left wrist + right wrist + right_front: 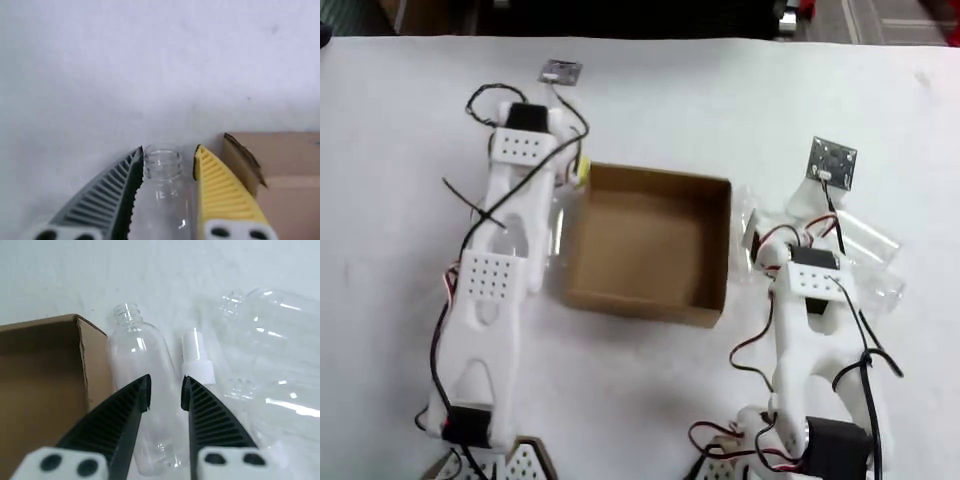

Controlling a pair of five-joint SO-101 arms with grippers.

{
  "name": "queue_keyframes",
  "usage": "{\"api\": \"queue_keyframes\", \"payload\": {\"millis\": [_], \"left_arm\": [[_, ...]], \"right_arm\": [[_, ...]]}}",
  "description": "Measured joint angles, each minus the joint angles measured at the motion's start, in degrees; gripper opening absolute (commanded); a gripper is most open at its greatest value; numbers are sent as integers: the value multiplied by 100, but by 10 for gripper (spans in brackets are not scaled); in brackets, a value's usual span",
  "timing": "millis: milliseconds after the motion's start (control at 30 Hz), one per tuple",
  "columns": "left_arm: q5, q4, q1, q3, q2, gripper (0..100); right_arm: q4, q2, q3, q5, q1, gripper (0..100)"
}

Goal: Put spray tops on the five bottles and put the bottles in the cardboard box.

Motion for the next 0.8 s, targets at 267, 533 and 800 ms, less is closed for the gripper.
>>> {"api": "queue_keyframes", "payload": {"millis": [267, 533, 800], "left_arm": [[9, -9, 26, 26, 9, 36], [9, 97, 26, -220, 9, 35], [0, 686, 26, -1257, -273, 35]], "right_arm": [[0, 0, 0, 0, 0, 91], [0, 0, 0, 0, 0, 91], [0, 0, 0, 0, 0, 91]]}}
